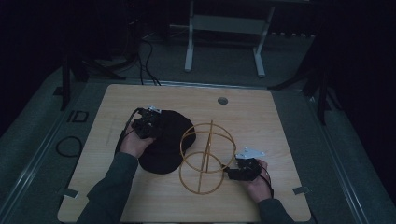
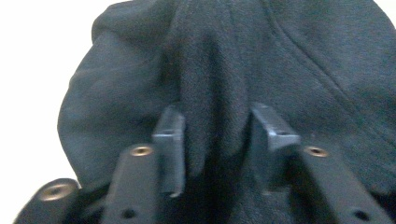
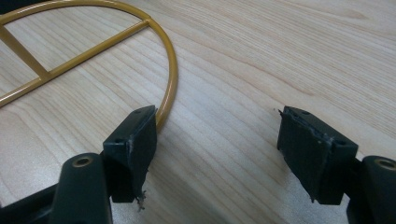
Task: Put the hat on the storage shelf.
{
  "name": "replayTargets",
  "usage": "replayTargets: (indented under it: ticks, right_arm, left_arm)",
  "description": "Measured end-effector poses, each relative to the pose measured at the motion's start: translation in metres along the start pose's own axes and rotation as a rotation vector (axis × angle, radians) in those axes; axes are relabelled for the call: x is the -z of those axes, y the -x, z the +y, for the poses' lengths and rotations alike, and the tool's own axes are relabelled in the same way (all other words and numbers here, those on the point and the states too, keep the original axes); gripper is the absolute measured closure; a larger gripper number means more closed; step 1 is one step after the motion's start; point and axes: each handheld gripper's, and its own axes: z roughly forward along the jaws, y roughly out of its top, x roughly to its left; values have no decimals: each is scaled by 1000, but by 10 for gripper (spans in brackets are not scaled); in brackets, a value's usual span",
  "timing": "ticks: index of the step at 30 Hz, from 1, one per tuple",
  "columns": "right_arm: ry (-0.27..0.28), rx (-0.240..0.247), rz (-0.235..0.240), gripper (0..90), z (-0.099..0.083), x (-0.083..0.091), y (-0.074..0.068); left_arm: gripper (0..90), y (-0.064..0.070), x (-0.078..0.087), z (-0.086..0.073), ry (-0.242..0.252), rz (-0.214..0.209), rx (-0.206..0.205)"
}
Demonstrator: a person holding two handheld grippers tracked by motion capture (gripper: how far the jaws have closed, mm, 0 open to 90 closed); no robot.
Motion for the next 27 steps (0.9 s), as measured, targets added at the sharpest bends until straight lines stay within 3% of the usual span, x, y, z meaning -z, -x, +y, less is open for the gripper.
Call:
replayTargets:
  ticks: [3, 4, 5, 27]
  right_arm:
    - [0, 0, 0, 283, 0, 0, 0]
    - [0, 0, 0, 283, 0, 0, 0]
    - [0, 0, 0, 283, 0, 0, 0]
    - [0, 0, 0, 283, 0, 0, 0]
  left_arm:
    - [758, 0, 1, 0, -6, -7, -13]
    - [758, 0, 1, 0, -6, -7, -13]
    - [812, 0, 3, -1, -12, -6, -37]
    - [838, -11, 29, -1, 12, -94, -59]
